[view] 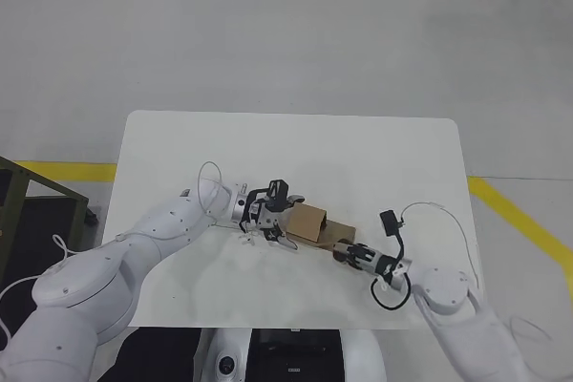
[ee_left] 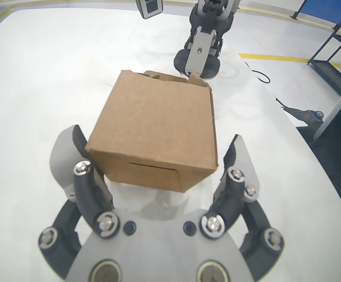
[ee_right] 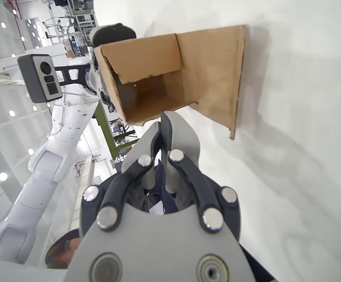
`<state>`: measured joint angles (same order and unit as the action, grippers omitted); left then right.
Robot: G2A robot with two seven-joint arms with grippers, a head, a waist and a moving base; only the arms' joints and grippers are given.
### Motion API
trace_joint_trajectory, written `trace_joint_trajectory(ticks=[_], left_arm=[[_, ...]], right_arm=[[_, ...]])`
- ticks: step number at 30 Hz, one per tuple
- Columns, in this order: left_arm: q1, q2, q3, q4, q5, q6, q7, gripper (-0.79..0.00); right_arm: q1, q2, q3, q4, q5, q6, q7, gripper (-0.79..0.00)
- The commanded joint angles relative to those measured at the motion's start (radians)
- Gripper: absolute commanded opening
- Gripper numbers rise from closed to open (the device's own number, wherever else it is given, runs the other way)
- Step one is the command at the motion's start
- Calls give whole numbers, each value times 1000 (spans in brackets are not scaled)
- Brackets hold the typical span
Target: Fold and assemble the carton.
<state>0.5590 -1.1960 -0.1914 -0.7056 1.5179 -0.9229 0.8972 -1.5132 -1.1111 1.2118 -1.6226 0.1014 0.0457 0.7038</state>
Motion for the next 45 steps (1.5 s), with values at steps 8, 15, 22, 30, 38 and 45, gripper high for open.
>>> trace_joint_trajectory(ticks=[8,15,22,30,38,45], left_arm=[[0,2,0,-1,4,0,0,0],[-1,2,-2,-4,5,-5,-5,0],[-3,-1,-3,-2,8,-10,-10,0],[-2,-3,-6,2,8,-15,-15,0],[-2,-5,-9,4,14,-15,-15,0],[0,-6,-12,6,16,-18,-18,0]], right_arm=[[99,-20,-62,83,62,8,-11,-785],[156,-28,-97,121,39,-5,-4,-785],[200,-37,-130,156,18,-51,2,-785],[238,-44,-162,194,7,-92,26,-785],[277,-53,-187,230,-2,-112,37,-785],[307,-62,-207,271,21,-118,51,-785]])
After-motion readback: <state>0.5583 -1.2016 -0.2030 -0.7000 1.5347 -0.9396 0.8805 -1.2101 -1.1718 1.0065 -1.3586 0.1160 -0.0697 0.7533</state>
